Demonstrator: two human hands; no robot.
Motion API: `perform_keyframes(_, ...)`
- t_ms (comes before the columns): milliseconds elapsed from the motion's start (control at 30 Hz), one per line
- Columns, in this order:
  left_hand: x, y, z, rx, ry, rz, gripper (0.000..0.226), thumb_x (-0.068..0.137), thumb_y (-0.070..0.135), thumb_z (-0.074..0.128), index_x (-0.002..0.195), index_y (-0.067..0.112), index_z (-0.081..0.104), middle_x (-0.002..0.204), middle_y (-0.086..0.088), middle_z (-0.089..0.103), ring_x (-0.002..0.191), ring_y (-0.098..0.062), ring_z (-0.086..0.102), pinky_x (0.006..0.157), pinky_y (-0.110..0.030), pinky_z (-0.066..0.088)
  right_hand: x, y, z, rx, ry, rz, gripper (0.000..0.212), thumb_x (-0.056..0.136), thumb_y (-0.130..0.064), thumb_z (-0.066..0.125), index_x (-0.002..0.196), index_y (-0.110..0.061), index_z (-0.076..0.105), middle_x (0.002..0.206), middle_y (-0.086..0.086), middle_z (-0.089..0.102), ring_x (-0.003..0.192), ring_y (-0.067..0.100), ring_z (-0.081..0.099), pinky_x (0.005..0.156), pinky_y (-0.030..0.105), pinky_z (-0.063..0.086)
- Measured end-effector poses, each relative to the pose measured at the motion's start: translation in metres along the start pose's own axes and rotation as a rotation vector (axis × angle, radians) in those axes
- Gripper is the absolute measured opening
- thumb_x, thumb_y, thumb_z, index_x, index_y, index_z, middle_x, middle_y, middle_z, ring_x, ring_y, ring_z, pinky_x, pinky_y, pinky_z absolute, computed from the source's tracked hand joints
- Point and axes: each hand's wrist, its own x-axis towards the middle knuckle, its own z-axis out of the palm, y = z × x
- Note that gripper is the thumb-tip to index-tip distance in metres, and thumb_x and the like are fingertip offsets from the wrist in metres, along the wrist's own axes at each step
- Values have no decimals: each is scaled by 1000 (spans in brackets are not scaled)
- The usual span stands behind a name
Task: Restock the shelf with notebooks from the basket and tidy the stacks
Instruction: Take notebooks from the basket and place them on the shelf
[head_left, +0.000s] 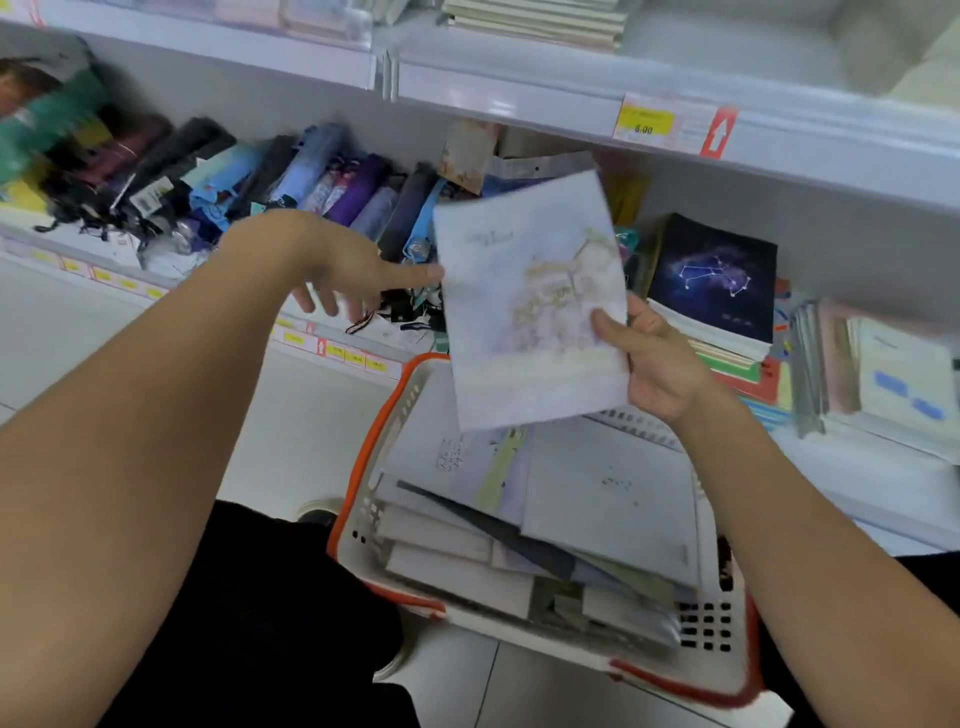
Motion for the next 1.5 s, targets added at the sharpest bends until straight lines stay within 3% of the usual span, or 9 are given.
perform_keyframes(233,-5,39,24,-671,170,438,25,94,28,62,116,19,66,115,-7,71,98,-22,68,85,-33,49,8,26,21,53,22,205,41,102,-35,48,136,-14,58,127,10,68,104,23,71,83,39,61)
perform_keyframes(333,-5,39,20,-418,388,424,19,92,23,65,109,13,68,102,-6,71,77,-15,61,67,-24,46,7,58,-22,-878,-49,277,58,96,-46,58,146,-19,47,149,1,48,131,19,52,93,21,52)
perform_keyframes(433,-8,32,12,-366,488,432,16,93,21,63,109,19,67,96,2,66,74,-9,59,61,-22,46,-5,92,-68,-1522,-65,411,121,63,-47,90,157,-20,19,163,-2,18,149,19,23,118,31,28)
perform_keyframes(567,-5,28,10,-269,673,381,24,94,17,59,114,7,64,105,-8,62,91,-26,57,73,-28,40,-3,103,-87,-1575,-3,465,153,37,-73,86,159,-25,8,166,-3,3,152,20,9,121,50,22)
perform_keyframes(733,-4,31,10,-232,713,388,22,92,16,59,110,4,64,108,-16,65,96,-32,58,74,-32,42,-2,101,-97,-1590,43,411,151,29,-78,84,156,-25,23,163,-1,22,147,22,27,117,45,32)
perform_keyframes(900,-2,28,12,-160,722,361,23,94,16,57,113,3,63,101,-12,58,87,-26,49,72,-32,38,6,56,-73,-1702,23,282,70,60,-54,89,119,-22,70,121,3,67,107,24,62,82,33,50)
perform_keyframes(1067,2,25,11,-244,729,334,22,93,14,55,112,9,64,100,-10,60,87,-28,53,71,-30,40,-2,-15,-1,-1442,237,-6,19,89,-28,71,101,-13,72,100,10,68,93,30,63,74,32,46)
perform_keyframes(1300,-11,55,23,-764,449,545,15,97,17,56,93,26,67,86,6,70,73,-9,63,63,-15,50,-17,-22,114,-1036,302,-457,25,86,-26,45,81,-4,55,71,13,63,68,32,65,61,50,55)
perform_keyframes(1500,-19,56,24,-960,395,612,34,93,54,51,88,28,73,84,13,75,84,-6,70,79,-20,55,-24,-23,167,-1000,220,-493,61,91,-23,56,144,-2,34,68,-2,65,65,14,67,55,30,52)
